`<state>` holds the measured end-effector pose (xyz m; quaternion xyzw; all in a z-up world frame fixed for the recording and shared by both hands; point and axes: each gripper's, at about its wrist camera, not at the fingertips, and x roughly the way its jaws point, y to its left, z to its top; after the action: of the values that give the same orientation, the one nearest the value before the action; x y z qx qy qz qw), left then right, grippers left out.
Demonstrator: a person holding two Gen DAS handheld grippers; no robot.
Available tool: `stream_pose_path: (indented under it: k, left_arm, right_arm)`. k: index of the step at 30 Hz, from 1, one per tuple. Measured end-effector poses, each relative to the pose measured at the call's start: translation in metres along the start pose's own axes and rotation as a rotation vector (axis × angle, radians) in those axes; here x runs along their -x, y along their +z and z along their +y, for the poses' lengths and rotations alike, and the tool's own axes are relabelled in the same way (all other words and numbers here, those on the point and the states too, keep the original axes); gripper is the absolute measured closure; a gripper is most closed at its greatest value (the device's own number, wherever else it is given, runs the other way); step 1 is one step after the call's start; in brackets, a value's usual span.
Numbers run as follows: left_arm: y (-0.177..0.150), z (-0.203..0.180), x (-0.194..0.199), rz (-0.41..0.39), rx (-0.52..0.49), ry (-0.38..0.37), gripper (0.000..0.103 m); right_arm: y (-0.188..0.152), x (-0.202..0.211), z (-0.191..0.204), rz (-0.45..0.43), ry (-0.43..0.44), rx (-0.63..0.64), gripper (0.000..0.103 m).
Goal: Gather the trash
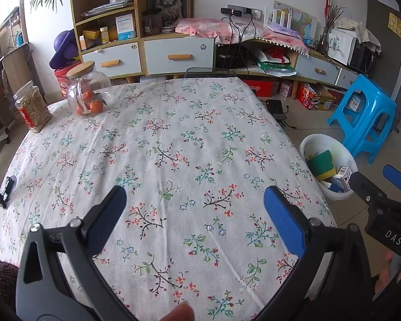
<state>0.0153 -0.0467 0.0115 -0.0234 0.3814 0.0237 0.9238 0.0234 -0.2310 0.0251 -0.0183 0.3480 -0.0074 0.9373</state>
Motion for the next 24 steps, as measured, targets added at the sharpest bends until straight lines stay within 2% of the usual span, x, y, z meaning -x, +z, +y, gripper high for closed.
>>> stream_pose_path:
  k: [24]
  left_arm:
    - [-0.0002, -0.0006, -0.0007, 0.003, 0.0, -0.002, 0.001]
  right_arm:
    - [0.0004, 0.0023, 0.0011, -0.005, 0.002, 0.0, 0.005]
